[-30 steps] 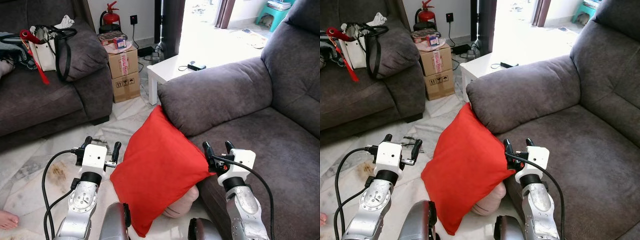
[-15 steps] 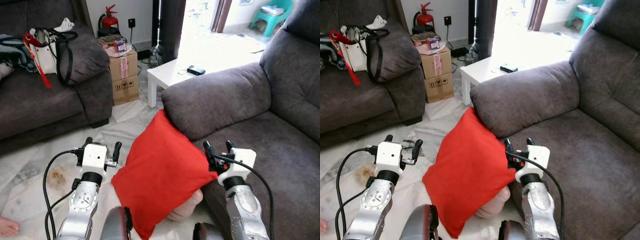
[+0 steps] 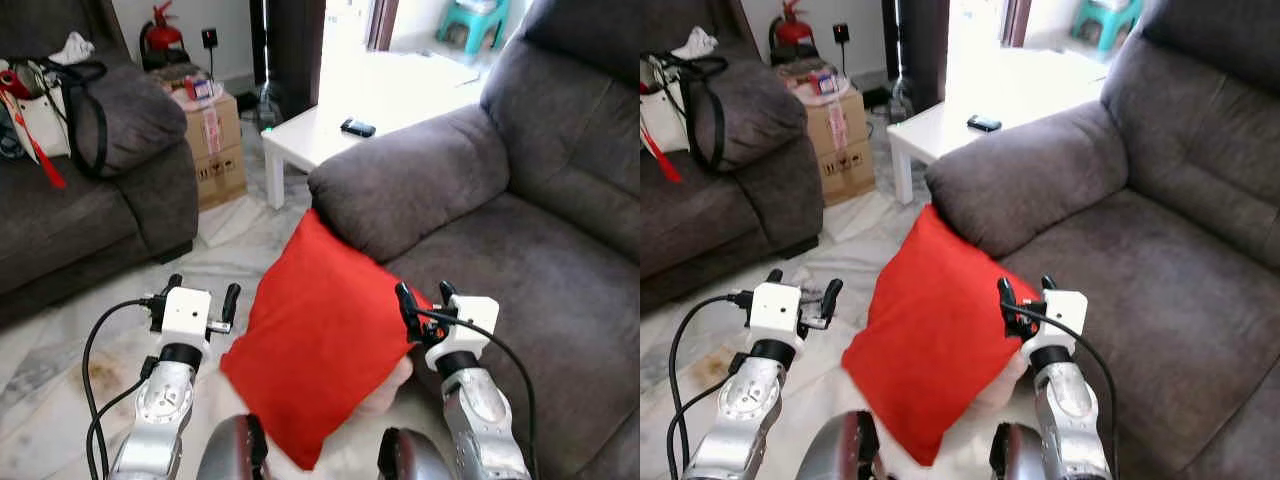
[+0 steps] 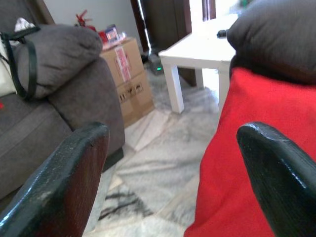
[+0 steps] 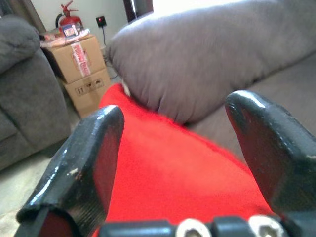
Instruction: Move the pillow to the sofa from floor
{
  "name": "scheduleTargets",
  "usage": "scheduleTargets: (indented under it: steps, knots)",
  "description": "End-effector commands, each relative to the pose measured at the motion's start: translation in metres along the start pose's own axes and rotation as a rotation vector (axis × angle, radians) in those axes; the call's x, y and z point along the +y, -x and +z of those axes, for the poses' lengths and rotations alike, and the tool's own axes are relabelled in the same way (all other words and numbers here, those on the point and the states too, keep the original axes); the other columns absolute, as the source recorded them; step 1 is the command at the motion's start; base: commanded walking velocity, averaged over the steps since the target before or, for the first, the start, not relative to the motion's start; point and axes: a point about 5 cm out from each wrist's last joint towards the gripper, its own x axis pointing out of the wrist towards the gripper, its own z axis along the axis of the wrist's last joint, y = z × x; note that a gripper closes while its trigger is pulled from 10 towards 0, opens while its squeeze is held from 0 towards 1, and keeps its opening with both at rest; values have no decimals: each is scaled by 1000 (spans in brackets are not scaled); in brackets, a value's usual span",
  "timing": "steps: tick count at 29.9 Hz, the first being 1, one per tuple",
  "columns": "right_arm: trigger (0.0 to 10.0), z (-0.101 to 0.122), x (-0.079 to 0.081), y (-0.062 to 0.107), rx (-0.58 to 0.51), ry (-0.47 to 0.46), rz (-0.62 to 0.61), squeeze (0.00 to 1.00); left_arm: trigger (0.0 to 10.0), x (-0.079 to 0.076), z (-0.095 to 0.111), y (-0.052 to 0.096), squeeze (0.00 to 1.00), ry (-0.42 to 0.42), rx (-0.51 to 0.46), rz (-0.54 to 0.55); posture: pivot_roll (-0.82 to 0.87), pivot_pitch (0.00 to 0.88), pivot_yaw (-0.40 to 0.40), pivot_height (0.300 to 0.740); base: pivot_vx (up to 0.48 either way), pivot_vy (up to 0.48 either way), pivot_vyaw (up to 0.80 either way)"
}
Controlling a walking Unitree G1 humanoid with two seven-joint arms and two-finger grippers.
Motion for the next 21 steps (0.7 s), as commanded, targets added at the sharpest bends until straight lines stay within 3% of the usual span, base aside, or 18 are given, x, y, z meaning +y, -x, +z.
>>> scheduleTargets:
  steps: [1, 8, 18, 21]
  knots:
    - [10000, -3, -4, 2, 19, -3, -17, 0, 10000, -4, 2, 0, 0, -1, -10, -23, 22, 86, -13, 600, 0, 0, 0]
    - [10000, -4, -3, 2, 25, -4, -13, 0, 10000, -4, 0, 0, 0, 15, 5, -18, 18, 87, -11, 600, 0, 0, 0]
    - [10000, -5, -2, 0, 30, -12, -6, 0, 10000, -4, 0, 1, 0, 22, 8, -19, 19, 86, -12, 600, 332, 0, 0]
    - [10000, -5, -2, 0, 34, -12, -5, 0, 10000, -4, 0, 1, 0, 24, 8, -22, 21, 86, -14, 600, 371, 0, -456]
